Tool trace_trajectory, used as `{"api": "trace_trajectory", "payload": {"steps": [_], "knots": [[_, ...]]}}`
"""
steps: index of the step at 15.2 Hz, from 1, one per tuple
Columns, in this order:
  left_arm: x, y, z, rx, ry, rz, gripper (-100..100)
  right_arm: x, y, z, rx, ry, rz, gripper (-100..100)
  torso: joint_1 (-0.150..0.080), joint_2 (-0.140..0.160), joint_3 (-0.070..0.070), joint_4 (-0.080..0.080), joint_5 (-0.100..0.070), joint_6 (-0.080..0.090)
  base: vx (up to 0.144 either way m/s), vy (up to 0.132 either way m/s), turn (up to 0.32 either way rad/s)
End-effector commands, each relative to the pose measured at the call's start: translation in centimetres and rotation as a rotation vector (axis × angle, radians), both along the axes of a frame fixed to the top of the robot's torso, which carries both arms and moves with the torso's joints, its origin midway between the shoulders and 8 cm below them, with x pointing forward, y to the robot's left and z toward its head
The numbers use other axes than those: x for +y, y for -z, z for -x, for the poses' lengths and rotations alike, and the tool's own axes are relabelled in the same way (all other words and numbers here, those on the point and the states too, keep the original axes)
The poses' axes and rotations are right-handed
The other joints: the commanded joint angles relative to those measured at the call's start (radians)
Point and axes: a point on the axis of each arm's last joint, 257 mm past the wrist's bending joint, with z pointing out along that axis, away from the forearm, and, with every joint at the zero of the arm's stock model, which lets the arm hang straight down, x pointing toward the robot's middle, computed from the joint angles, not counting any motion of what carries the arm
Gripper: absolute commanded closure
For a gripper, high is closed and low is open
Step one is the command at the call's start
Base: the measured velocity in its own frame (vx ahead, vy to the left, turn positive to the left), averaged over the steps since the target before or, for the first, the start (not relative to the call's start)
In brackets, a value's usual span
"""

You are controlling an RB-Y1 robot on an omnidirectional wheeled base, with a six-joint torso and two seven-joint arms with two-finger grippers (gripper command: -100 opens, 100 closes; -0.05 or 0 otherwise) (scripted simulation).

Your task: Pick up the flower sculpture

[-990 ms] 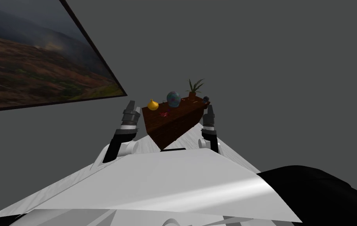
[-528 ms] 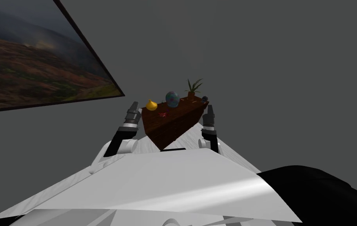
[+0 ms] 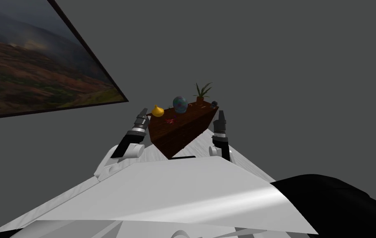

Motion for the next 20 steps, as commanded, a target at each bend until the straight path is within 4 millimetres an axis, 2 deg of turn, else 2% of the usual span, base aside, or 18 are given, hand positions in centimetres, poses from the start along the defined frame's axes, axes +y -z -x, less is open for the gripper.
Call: {"api": "trace_trajectory", "payload": {"steps": [1,13,19,20], "knots": [[0.6,0.9,-0.9,0.044,-0.003,0.016,-100,0.0,0.0,0.0,0.0,0.0,0.0,0,0.0,0.0,0.0,0.0,0.0,0.0,0.008,-0.019,-0.053],[3.4,5.5,-4.2,0.254,-0.043,0.091,-100,0.0,0.0,0.0,0.0,0.0,0.0,0,0.0,0.0,0.0,0.0,0.0,0.0,0.011,-0.018,-0.045],[4.4,7.7,-4.8,0.348,-0.069,0.117,-100,0.0,0.0,0.0,0.0,0.0,0.0,0,0.0,0.0,0.0,0.0,0.0,0.0,0.011,-0.016,-0.038],[4.9,8.1,-5.4,0.373,-0.074,0.14,-100,0.0,0.0,0.0,0.0,0.0,0.0,0,0.0,0.0,0.0,0.0,0.0,0.0,0.008,-0.015,-0.056]]}}
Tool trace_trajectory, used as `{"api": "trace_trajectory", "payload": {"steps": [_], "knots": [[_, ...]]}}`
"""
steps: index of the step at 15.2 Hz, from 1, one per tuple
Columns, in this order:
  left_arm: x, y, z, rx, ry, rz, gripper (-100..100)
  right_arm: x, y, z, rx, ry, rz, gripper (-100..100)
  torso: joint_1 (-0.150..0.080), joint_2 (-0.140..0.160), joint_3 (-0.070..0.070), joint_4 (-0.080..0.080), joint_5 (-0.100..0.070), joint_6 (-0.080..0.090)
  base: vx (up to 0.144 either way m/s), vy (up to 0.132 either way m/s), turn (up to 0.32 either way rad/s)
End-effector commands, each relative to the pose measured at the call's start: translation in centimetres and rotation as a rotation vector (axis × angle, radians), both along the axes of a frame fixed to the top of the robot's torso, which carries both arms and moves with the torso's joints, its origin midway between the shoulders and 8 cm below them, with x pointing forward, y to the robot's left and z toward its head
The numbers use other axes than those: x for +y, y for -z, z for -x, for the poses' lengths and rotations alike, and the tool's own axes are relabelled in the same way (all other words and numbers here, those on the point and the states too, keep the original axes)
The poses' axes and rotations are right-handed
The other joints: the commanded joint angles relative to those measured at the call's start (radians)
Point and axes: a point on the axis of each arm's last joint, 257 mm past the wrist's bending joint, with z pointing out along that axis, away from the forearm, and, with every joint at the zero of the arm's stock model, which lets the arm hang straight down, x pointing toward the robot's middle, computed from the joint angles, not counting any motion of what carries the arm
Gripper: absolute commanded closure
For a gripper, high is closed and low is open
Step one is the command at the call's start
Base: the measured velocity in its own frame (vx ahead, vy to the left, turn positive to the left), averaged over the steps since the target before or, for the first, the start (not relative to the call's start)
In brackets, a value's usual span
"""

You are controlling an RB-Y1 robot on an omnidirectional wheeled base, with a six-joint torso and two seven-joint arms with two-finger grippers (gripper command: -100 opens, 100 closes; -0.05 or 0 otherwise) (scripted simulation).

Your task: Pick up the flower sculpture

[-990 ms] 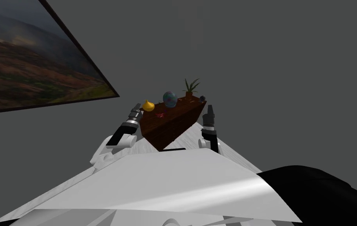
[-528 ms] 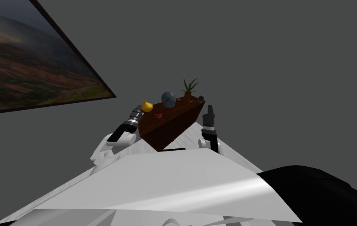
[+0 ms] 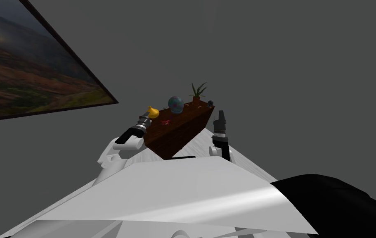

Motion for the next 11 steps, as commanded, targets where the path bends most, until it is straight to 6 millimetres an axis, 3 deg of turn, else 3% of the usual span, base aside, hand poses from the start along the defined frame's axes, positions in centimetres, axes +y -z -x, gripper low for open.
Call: {"api": "trace_trajectory", "payload": {"steps": [1,11], "knots": [[0.6,0.9,-0.3,0.042,-0.012,0.018,-100,0.0,0.0,0.0,0.0,0.0,0.0,0,0.0,0.0,0.0,0.0,0.0,0.0,0.012,-0.018,-0.073],[2.5,4.4,-1.3,0.209,-0.065,0.097,-100,0.0,0.0,0.0,0.0,0.0,0.0,0,0.0,0.0,0.0,0.0,0.0,0.0,0.012,-0.017,-0.043]]}}
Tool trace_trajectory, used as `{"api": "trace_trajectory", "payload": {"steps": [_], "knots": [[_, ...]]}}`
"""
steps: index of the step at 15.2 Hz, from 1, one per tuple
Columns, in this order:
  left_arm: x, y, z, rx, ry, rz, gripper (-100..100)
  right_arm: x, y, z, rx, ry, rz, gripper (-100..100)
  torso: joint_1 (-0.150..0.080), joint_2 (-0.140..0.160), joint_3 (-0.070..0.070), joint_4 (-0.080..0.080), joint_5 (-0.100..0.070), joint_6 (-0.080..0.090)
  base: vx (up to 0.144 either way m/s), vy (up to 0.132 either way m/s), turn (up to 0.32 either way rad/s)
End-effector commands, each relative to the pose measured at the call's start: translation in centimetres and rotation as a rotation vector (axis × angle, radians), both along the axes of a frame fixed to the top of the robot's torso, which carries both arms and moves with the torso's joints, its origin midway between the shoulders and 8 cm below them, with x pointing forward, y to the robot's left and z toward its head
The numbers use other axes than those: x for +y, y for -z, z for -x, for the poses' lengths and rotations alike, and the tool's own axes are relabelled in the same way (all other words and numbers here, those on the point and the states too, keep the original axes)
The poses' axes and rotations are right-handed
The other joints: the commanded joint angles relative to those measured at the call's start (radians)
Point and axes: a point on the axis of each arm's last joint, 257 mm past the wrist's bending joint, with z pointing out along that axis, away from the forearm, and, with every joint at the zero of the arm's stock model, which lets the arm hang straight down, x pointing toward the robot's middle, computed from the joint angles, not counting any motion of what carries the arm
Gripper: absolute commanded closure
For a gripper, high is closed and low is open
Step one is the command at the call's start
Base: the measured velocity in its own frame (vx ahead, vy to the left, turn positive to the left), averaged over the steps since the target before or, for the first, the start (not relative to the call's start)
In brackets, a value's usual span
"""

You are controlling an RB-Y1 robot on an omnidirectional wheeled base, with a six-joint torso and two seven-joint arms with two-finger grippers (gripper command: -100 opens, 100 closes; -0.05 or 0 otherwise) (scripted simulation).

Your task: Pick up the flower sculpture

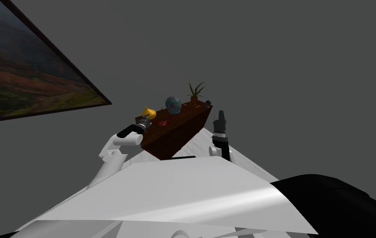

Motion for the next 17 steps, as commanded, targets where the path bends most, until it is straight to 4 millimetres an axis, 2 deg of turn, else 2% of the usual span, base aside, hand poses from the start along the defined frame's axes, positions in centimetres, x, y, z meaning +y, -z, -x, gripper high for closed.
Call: {"api": "trace_trajectory", "payload": {"steps": [1,6,17], "knots": [[0.3,0.8,0.1,0.04,-0.011,0.011,-100,0.0,0.0,0.0,0.0,0.0,0.0,0,0.0,0.0,0.0,0.0,0.0,0.0,0.009,-0.011,-0.031],[1.1,2.0,-0.4,0.109,-0.039,0.065,-100,0.0,0.0,0.0,0.0,0.0,0.0,0,0.0,0.0,0.0,0.0,0.0,0.0,0.01,-0.012,-0.041],[2.3,5.5,0.0,0.288,-0.099,0.15,-100,0.0,0.0,0.0,0.0,0.0,0.0,0,0.0,0.0,0.0,0.0,0.0,0.0,0.012,-0.015,-0.046]]}}
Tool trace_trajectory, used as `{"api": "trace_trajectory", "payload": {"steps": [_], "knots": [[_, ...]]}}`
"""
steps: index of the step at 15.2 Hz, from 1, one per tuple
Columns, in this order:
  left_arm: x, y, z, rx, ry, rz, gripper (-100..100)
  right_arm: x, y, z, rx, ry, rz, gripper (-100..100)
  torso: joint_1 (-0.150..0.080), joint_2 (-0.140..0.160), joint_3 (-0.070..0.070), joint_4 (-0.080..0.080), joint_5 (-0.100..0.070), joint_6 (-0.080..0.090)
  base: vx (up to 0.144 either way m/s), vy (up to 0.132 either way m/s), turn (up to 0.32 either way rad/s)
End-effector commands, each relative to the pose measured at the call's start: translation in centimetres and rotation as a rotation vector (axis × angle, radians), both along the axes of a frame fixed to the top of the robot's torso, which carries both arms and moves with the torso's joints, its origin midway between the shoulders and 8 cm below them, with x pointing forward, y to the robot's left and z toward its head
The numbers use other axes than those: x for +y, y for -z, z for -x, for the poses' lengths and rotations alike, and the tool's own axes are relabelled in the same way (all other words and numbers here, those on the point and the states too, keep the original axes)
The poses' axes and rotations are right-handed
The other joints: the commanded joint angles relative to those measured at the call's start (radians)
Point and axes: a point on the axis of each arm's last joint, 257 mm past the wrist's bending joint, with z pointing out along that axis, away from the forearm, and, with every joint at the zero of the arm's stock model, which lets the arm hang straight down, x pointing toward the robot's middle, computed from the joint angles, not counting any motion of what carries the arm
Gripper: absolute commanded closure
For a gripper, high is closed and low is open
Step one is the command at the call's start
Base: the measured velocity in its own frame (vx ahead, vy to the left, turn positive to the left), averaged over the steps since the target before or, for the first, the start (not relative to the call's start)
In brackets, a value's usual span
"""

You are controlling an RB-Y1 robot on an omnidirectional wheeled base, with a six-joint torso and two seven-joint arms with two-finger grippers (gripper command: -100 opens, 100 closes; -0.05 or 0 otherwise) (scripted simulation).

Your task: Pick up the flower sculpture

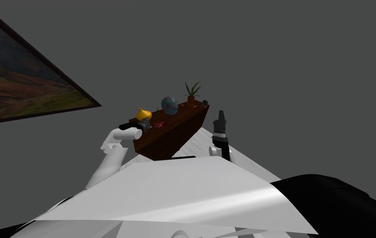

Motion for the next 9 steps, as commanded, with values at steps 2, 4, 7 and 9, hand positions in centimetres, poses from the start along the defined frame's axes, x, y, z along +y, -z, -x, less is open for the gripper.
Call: {"api": "trace_trajectory", "payload": {"steps": [2,4,7,9], "knots": [[0.2,0.8,0.0,0.054,-0.021,0.037,-100,0.0,0.0,0.0,0.0,0.0,0.0,0,0.0,0.0,0.0,0.0,0.0,0.0,0.012,-0.014,-0.023],[0.3,1.6,0.5,0.089,-0.027,0.039,-100,0.0,0.0,0.0,0.0,0.0,0.0,0,0.0,0.0,0.0,0.0,0.0,0.0,0.013,-0.016,-0.04],[0.5,2.3,0.8,0.136,-0.043,0.065,-100,0.0,0.0,0.0,0.0,0.0,0.0,0,0.0,0.0,0.0,0.0,0.0,0.0,0.012,-0.013,-0.05],[0.5,2.9,1.0,0.176,-0.058,0.091,-100,0.0,0.0,0.0,0.0,0.0,0.0,0,0.0,0.0,0.0,0.0,0.0,0.0,0.015,-0.014,-0.044]]}}
